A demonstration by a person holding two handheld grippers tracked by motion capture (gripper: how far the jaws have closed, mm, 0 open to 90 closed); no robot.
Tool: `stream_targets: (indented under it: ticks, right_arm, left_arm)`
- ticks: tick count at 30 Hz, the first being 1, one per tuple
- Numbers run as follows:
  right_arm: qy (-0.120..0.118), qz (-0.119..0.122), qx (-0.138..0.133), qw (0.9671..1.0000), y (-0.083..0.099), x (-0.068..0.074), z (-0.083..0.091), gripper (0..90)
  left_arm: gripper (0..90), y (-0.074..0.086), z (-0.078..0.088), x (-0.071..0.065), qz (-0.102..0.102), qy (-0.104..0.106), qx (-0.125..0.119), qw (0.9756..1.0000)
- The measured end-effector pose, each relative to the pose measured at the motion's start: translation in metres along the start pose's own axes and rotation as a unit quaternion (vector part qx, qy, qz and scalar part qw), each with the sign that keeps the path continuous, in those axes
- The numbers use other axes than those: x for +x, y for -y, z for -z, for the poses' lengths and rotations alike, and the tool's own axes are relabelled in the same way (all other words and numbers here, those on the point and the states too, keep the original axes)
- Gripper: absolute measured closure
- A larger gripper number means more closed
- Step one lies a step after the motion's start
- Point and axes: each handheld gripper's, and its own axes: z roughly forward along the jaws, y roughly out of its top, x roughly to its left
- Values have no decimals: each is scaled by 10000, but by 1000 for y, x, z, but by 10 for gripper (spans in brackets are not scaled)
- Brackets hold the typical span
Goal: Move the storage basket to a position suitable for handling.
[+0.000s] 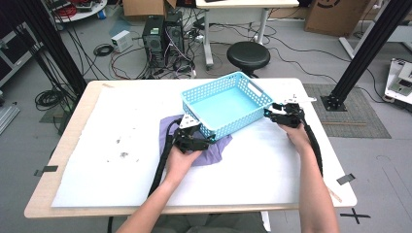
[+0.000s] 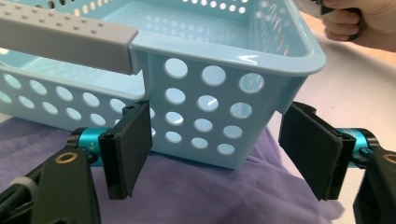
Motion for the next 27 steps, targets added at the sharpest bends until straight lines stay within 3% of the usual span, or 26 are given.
stream_targets:
  ticks: [3,8,11,12,14,15,20,21,22,24,27]
  right_arm:
    - [-19,74,22,10000,-3,6,0,459]
    - [-202,202,-53,9996,-11,24,3,435]
    - [-304,216,-68,9993,-14,32,4,420]
    - [-344,313,-59,9989,-17,41,5,408]
    - [-404,438,-28,9982,-18,48,6,399]
    - [-394,461,-13,9982,-17,51,6,374]
    - [-231,321,14,9992,-9,47,3,309]
    - [-160,254,27,9995,-7,43,-1,307]
    - [-98,278,-13,9996,-7,44,-3,301]
    - [-107,340,-104,9993,-6,46,-7,299]
    - [-181,432,-44,9989,-5,50,-14,356]
  left_arm:
    - [258,-1,5,8,171,-16,-82,9998]
    - [269,-4,23,26,302,-100,-488,9983]
    - [277,-7,28,36,394,-102,-451,9982]
    - [277,-6,32,45,490,-135,-452,9977]
    - [292,-5,35,51,547,-132,-457,9974]
    - [296,-1,38,58,620,-27,-477,9969]
    - [282,8,39,60,515,-185,-382,9978]
    - [279,11,34,59,406,-155,-279,9987]
    - [279,11,34,59,406,-155,-279,9987]
    - [280,11,26,55,154,-135,-248,9995]
    - [271,6,22,53,102,-219,-253,9994]
